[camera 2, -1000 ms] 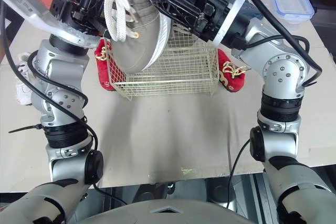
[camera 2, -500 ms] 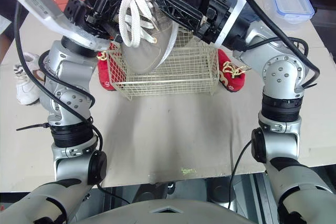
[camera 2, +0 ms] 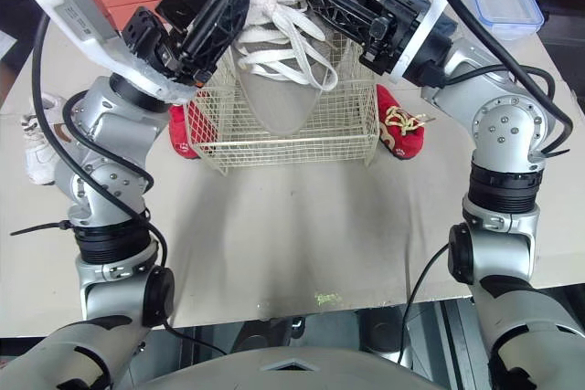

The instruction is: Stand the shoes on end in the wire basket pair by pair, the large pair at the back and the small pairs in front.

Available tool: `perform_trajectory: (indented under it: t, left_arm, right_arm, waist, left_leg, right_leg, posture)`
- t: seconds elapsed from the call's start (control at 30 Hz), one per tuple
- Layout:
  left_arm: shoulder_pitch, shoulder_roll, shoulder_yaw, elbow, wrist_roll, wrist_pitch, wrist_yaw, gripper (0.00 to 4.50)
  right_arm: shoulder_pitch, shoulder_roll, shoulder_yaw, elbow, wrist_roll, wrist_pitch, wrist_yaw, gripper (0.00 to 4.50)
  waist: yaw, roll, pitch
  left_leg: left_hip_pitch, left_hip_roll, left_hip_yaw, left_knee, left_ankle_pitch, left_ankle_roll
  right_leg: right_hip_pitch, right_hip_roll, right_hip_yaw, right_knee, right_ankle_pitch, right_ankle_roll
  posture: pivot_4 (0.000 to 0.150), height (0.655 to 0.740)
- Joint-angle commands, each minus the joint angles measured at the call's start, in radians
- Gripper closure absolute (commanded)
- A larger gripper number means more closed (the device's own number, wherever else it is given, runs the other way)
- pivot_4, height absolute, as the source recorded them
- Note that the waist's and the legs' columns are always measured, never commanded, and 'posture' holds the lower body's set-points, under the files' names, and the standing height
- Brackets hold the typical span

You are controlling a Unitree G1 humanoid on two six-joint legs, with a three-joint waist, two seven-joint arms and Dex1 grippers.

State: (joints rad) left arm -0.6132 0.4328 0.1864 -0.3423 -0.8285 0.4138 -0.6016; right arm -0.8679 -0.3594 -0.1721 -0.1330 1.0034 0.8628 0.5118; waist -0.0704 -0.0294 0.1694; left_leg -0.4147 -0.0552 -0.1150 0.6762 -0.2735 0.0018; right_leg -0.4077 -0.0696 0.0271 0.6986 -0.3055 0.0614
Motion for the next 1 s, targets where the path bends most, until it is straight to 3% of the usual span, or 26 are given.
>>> perform_trajectory:
  t: [0.03, 0.2, 0.6, 0.8, 0.9, 1.0]
  left_arm:
    - [-0.004, 0.108, 0.071, -0.046, -0.111, 0.081, -0.076, 0.05]
    - [-0.05, 0.189, 0.13, -0.012, -0.219, 0.163, -0.077, 0.05]
    - [-0.052, 0.176, 0.057, 0.028, -0.091, 0.129, -0.113, 0.05]
    - [-0.041, 0.171, 0.072, 0.016, -0.094, 0.116, -0.128, 2.59]
    - [-0.038, 0.166, 0.085, 0.013, -0.089, 0.109, -0.121, 3.45]
    - [-0.032, 0.161, 0.091, 0.008, -0.077, 0.095, -0.113, 3.85]
  right_arm:
    - [-0.063, 0.031, 0.061, -0.035, -0.084, -0.092, 0.029, 3.3]
    - [-0.085, 0.038, 0.103, -0.033, -0.156, -0.144, 0.093, 3.3]
    - [-0.064, 0.066, 0.107, -0.072, -0.166, -0.169, 0.135, 3.3]
    - [-0.064, 0.07, 0.105, -0.069, -0.171, -0.168, 0.134, 3.3]
    - [-0.066, 0.074, 0.104, -0.065, -0.173, -0.168, 0.135, 3.3]
    - [-0.07, 0.076, 0.102, -0.059, -0.17, -0.161, 0.134, 3.3]
  waist:
    - [-0.009, 0.001, 0.0]
    - [-0.015, 0.002, 0.0]
    - [0.0, 0.002, 0.0]
    - [-0.001, 0.002, 0.0]
    - [0.0, 0.002, 0.0]
    - [0.0, 0.002, 0.0]
  left_leg:
    - [0.0, 0.0, 0.0, 0.0, 0.0, 0.0]
    - [0.0, 0.0, -0.001, 0.0, 0.0, 0.0]
    - [0.0, -0.001, -0.002, 0.001, 0.0, 0.0]
    - [0.0, -0.001, -0.002, 0.001, 0.0, 0.0]
    - [0.0, -0.001, -0.002, 0.001, 0.0, 0.0]
    - [0.0, -0.001, -0.002, 0.001, 0.0, 0.0]
  right_leg:
    - [0.0, 0.0, 0.0, 0.0, 0.0, 0.0]
    - [-0.001, 0.001, 0.0, 0.001, 0.0, 0.0]
    - [-0.001, 0.0, 0.0, 0.0, 0.0, 0.0]
    - [-0.001, 0.0, 0.0, 0.0, 0.0, 0.0]
    - [-0.001, 0.0, 0.0, 0.0, 0.0, 0.0]
    - [-0.001, -0.001, 0.0, 0.0, 0.0, 0.0]
  posture:
    - [0.15, 0.74]
    - [0.15, 0.74]
    - [0.15, 0.74]
    - [0.15, 0.74]
    - [0.15, 0.74]
    - [0.15, 0.74]
